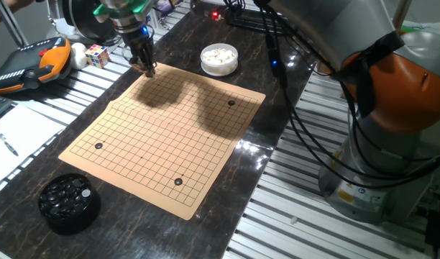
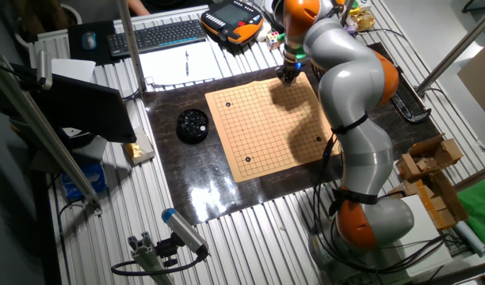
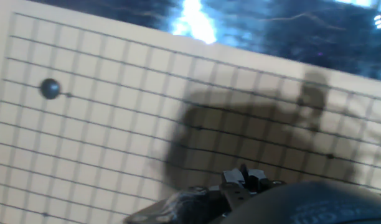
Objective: Play the first move as black on the 3-4 point in the upper right corner of the Go board
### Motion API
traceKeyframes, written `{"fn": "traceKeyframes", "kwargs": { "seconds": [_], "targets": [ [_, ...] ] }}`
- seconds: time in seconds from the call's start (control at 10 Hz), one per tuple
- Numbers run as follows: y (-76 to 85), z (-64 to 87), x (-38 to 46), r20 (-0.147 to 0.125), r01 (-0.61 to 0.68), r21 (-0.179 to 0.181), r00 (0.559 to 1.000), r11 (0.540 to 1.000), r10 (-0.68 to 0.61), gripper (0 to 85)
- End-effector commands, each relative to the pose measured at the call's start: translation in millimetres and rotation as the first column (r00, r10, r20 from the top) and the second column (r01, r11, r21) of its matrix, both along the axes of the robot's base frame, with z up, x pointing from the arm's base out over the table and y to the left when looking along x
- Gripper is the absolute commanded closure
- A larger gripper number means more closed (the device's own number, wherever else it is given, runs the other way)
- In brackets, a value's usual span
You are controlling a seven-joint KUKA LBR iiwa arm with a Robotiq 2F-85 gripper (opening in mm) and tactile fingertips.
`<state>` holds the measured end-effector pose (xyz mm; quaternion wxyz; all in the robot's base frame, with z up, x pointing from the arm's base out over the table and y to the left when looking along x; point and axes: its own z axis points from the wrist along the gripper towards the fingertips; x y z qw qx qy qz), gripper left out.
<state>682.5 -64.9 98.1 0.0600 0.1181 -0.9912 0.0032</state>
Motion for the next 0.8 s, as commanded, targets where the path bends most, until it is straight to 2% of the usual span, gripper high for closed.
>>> {"fn": "traceKeyframes", "kwargs": {
  "seconds": [0.0, 0.1, 0.2, 0.4, 0.6, 0.7],
  "targets": [
    [-0.2, 0.0, 0.1, 0.002, 0.003, 0.003, 1.0, 1.0, -0.003, 84.0],
    [-0.2, 0.0, 0.1, -0.004, 0.023, 0.016, 1.0, 1.0, -0.023, 84.0],
    [-0.2, 0.0, 0.1, -0.019, 0.057, 0.045, 0.998, 0.997, -0.056, 84.3],
    [-0.2, 0.0, 0.1, -0.029, 0.134, 0.047, 0.991, 0.99, -0.133, 84.3],
    [-0.2, 0.0, 0.1, -0.003, 0.155, 0.028, 0.988, 0.988, -0.155, 83.7],
    [-0.2, 0.0, 0.1, 0.004, 0.14, 0.034, 0.99, 0.99, -0.14, 83.3]
  ]
}}
